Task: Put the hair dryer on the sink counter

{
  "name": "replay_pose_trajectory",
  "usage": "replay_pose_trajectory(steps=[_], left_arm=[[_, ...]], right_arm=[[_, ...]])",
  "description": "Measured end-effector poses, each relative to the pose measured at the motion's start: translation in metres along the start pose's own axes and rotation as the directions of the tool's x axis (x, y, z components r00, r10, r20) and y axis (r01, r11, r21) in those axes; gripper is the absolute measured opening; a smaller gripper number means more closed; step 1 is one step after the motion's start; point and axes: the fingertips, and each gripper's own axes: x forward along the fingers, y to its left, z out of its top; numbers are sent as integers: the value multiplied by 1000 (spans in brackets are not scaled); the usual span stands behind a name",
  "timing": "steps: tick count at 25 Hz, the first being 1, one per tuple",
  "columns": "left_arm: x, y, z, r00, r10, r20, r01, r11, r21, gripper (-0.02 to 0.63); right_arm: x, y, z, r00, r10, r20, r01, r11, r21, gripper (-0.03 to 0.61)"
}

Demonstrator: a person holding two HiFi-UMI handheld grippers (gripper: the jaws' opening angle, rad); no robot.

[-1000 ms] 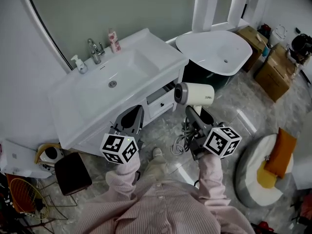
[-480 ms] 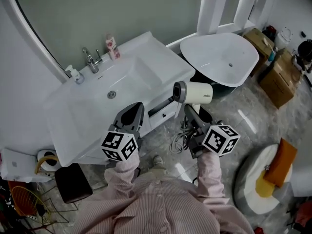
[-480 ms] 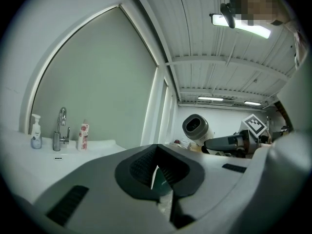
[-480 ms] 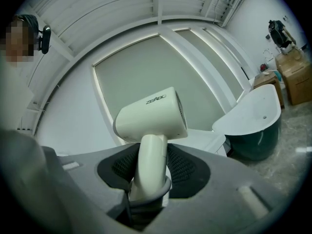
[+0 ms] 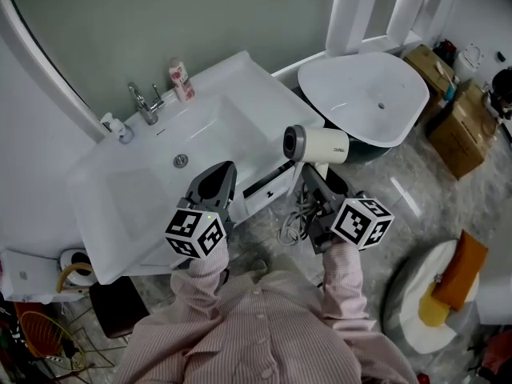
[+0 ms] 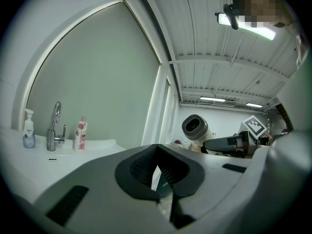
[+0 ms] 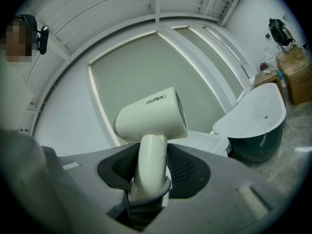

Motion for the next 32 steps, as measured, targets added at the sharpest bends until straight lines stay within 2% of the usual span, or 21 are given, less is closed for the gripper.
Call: replay_pose_trajectory(steps=[9, 20, 26, 32], left_arm=[[34, 21, -9, 1000, 25, -16, -25, 999, -38, 2], [119, 83, -20, 991, 120, -61, -125, 988, -95, 2], [162, 107, -20, 982, 175, -72, -184, 974, -130, 2], [188, 131, -27, 969, 232, -86, -244, 955, -166, 2]], right_arm=[[32, -30, 12, 1000, -5, -23, 5, 1000, 14, 167], [143, -88, 40, 990, 61, -128, -59, 998, 23, 167], [197, -116, 57, 976, 104, -192, -99, 995, 34, 167], [241, -132, 56, 952, 145, -270, -140, 989, 39, 167]])
